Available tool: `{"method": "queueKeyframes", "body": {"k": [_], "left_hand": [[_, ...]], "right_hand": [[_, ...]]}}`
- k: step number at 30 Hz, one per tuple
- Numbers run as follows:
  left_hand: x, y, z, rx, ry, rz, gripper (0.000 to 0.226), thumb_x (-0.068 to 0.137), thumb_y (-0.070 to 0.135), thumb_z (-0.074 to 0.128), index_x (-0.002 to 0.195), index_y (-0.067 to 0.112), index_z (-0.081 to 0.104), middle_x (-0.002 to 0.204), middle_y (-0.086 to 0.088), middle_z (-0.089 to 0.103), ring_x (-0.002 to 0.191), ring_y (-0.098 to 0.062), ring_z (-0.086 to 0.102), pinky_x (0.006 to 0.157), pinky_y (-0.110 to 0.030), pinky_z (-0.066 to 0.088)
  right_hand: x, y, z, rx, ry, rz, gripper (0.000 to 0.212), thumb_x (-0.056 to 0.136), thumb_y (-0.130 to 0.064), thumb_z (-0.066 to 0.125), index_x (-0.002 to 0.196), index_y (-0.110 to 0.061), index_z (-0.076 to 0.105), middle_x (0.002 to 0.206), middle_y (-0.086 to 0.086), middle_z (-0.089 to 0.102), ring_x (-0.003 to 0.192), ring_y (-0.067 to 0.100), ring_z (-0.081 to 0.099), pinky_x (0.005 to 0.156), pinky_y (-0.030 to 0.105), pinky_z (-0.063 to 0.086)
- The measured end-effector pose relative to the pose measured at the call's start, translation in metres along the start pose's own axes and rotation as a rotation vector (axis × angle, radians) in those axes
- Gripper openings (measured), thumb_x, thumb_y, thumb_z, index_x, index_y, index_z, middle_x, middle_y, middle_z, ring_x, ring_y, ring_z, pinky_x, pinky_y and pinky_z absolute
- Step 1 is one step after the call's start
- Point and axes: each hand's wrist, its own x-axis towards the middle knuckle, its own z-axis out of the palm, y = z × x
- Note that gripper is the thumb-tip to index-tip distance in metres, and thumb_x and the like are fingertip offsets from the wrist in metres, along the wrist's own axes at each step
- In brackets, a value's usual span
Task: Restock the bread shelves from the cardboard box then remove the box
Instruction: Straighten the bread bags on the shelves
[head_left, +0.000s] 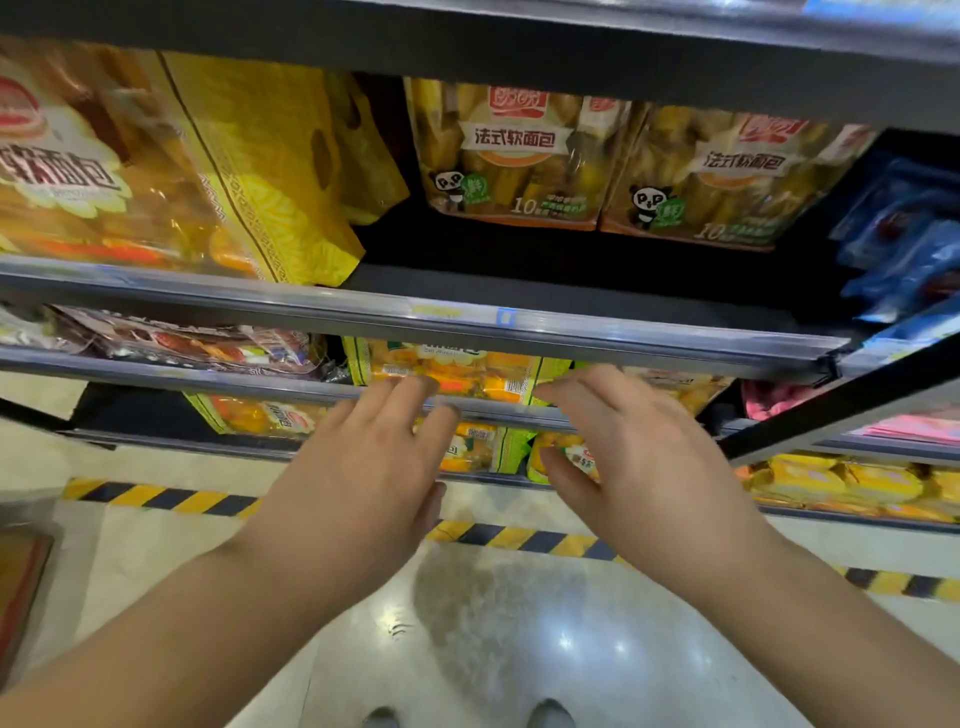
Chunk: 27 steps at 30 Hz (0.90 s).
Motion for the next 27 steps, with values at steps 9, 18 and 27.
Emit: {"method": "queueKeyframes", "body": {"k": [9, 18, 27], "left_hand": [[0.023, 0.038, 0.063, -0.033, -0.174, -0.043, 0.062, 0.088, 0.044, 0.072, 0.14, 0.017, 0.053, 0.145, -0.013, 0.048, 0.127, -0.032, 0.054, 0.097, -0.044, 0.052], [0.102, 0.092, 0.09, -0.347, -0.325, -0.07, 0.069, 0.099, 0.042, 0.061, 0.156, 0.024, 0.027, 0.163, -0.003, 0.017, 0.15, -0.026, 0.027, 0.113, -0.044, 0.041], [0.188, 0.123, 0.097, -0.867, -0.2, -0.367, 0.053, 0.093, 0.042, 0.073, 0.129, 0.017, 0.044, 0.127, 0.0, 0.054, 0.113, -0.022, 0.055, 0.087, -0.033, 0.045]], "right_hand": [[-0.042, 0.062, 0.042, 0.085, -0.182, 0.423, 0.051, 0.094, -0.04, 0.067, 0.14, -0.026, 0.052, 0.133, -0.003, 0.051, 0.111, 0.026, 0.06, 0.084, 0.041, 0.054], [-0.04, 0.137, 0.065, 0.479, -0.103, 0.859, 0.056, 0.092, -0.041, 0.072, 0.133, -0.017, 0.045, 0.118, 0.0, 0.057, 0.106, 0.022, 0.059, 0.094, 0.044, 0.052], [0.003, 0.188, 0.07, 0.649, 0.09, 1.064, 0.048, 0.103, -0.026, 0.054, 0.145, -0.013, 0.036, 0.117, 0.0, 0.046, 0.105, 0.02, 0.046, 0.087, 0.029, 0.037]]}}
